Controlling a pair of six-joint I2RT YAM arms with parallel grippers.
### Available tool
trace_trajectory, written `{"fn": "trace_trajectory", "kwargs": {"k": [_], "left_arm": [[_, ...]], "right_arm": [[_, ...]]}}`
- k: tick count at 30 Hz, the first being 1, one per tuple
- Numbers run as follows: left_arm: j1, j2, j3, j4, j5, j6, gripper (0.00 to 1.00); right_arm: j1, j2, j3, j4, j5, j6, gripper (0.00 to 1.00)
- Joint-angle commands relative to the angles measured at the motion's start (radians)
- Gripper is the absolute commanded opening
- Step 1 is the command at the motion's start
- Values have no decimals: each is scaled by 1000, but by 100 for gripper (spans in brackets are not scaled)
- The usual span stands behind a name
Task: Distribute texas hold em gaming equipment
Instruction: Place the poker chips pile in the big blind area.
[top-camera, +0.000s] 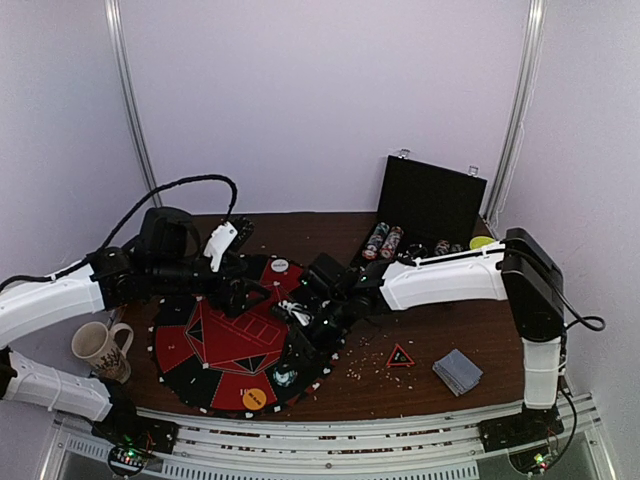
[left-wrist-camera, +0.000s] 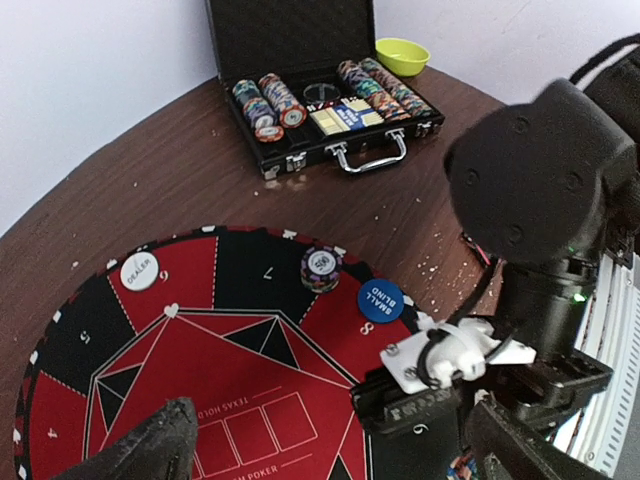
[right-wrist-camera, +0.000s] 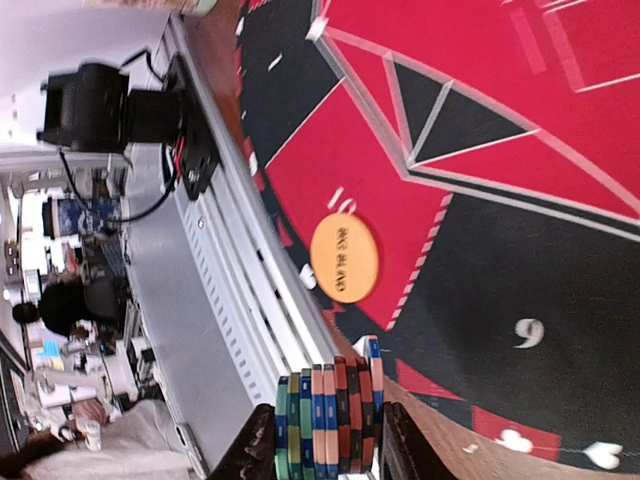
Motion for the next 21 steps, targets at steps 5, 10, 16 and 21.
{"fn": "trace_trajectory", "kwargs": {"k": [5, 10, 16, 21], "left_arm": [[-1, -51, -81, -12, -61, -127, 97], [-1, -45, -97, -9, -75, -113, 97], [-1, -10, -76, -19, -78, -93, 97], [-1, -3, -77, -20, -83, -72, 97]], "right_arm": [[29, 72, -38, 110, -72, -40, 0], [14, 119, -13, 160, -89, -36, 0], [-4, 176, 17, 135, -110, -59, 0], [-6, 170, -36, 129, -112, -63, 0]]}}
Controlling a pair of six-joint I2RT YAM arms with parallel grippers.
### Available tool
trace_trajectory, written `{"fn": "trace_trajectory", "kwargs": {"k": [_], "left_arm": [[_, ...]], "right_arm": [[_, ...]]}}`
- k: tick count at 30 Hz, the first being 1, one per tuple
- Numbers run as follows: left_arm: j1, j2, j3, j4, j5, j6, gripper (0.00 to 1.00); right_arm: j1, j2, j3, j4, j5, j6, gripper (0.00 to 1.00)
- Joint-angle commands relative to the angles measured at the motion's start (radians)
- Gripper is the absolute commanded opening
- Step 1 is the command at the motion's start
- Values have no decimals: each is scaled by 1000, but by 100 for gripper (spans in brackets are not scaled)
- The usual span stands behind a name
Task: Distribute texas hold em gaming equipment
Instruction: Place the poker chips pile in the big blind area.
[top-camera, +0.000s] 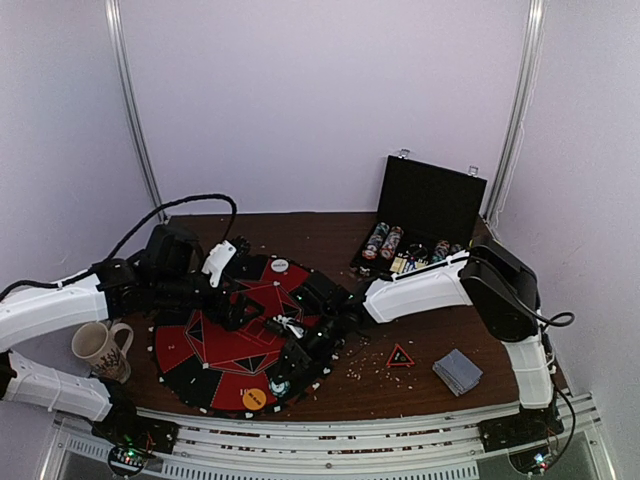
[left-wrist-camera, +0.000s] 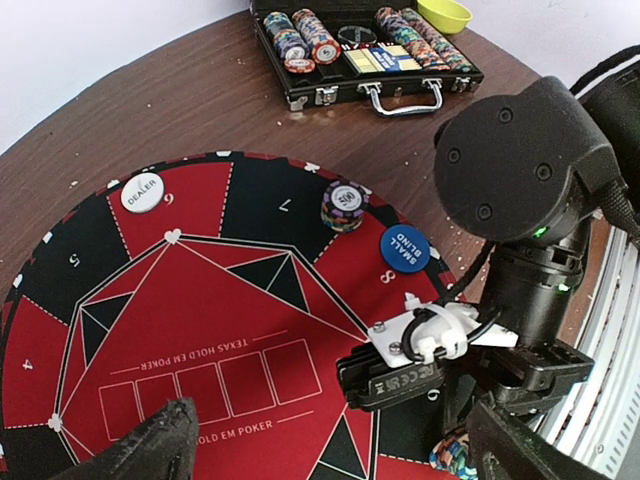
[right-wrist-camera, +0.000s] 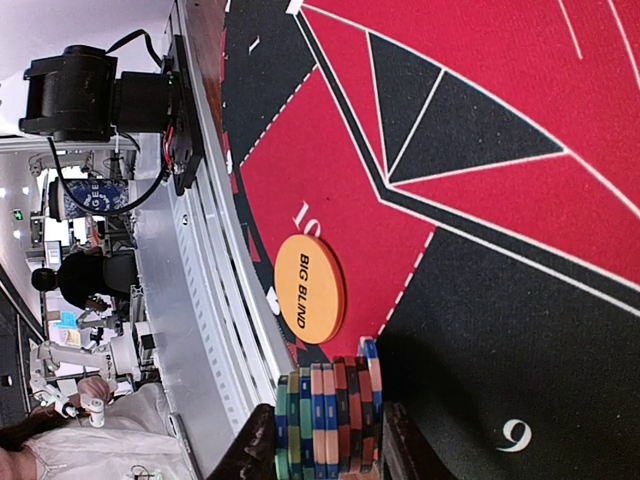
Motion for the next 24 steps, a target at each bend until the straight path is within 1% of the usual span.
{"fn": "trace_trajectory", "kwargs": {"k": [1, 5, 8, 12, 16, 24], "left_arm": [[-1, 8, 14, 16, -12, 26, 97], [-1, 28, 22, 17, -3, 35, 97], [-1, 31, 28, 17, 3, 43, 97], [-1, 28, 30, 16, 2, 55, 97], [-1, 31, 34, 14, 2, 63, 97], [-1, 35, 36, 14, 6, 77, 97]], "right_arm": [[-8, 18, -31, -28, 17, -22, 4], [-20, 18, -29, -36, 139, -11, 23], [-27, 23, -37, -21, 174, -2, 31], [-39, 24, -61, 27, 182, 28, 35], [-49, 33, -63, 41, 185, 31, 39], [-49, 40, -36, 17, 188, 19, 40]]}}
